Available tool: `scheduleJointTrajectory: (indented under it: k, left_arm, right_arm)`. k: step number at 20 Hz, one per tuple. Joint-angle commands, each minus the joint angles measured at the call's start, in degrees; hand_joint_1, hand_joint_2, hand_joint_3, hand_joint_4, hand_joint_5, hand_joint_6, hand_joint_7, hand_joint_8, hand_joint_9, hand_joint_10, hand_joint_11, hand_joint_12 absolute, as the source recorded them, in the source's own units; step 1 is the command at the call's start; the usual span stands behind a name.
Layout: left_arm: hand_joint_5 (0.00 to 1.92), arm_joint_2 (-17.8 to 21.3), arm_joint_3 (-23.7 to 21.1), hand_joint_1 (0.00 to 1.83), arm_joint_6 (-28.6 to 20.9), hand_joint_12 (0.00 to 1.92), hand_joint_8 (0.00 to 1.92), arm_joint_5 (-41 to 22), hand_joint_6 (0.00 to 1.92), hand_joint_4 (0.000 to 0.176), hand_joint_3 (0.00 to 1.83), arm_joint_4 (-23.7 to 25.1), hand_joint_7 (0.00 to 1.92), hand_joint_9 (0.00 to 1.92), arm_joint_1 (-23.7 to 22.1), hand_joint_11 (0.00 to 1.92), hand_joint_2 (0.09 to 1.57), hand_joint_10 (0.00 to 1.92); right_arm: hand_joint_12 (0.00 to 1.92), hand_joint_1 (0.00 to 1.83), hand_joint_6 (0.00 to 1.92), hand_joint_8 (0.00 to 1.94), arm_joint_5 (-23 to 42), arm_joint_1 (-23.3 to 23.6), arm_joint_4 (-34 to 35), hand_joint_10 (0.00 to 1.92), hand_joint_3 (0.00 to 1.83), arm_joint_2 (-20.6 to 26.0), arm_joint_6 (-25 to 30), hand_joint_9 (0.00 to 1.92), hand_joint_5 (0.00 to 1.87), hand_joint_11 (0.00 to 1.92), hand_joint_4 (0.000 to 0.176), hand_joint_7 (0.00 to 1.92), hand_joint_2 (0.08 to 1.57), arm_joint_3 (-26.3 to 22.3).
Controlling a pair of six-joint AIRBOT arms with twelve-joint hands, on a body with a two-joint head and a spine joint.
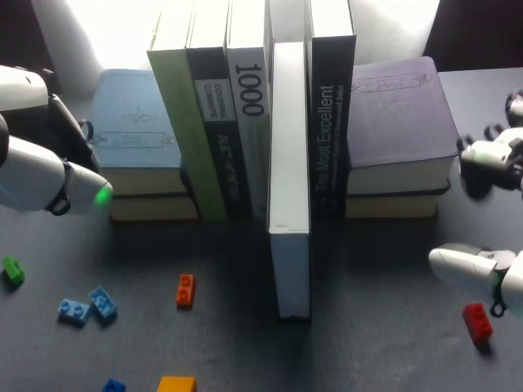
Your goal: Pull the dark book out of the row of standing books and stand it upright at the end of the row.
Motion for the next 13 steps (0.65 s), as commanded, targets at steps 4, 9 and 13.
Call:
scheduleJointTrajectory:
  k: [4,9,13]
  left_arm:
    - [1.03,0.5,-0.2,0.49,0.1,1.0,0.02,-3.7,0.0,0.0,0.0,1.7,1.2,1.17,-0.6,0.68,1.25,0.09]
    - [1.04,0.5,-0.3,0.5,0.1,1.09,0.02,-3.4,0.0,0.0,0.0,1.7,1.22,1.01,-0.6,0.69,1.25,0.5]
    - [1.07,0.5,-0.3,0.52,0.1,1.1,0.02,-3.1,0.0,0.0,0.0,1.7,1.22,0.93,-0.3,0.68,1.24,0.7]
  right_arm:
    - [1.92,0.0,1.54,1.68,1.5,0.6,-3.1,1.92,0.0,0.1,3.9,0.58,0.61,0.39,0.0,0.69,1.22,2.8]
    - [1.92,0.0,1.59,1.69,1.5,0.6,-4.0,1.92,0.0,-0.1,6.1,0.57,0.61,0.4,0.0,0.69,1.23,4.9]
    - [1.92,0.0,1.58,1.69,1.9,0.5,-6.4,1.92,0.0,-0.3,6.7,0.55,0.6,0.37,0.0,0.68,1.24,5.2]
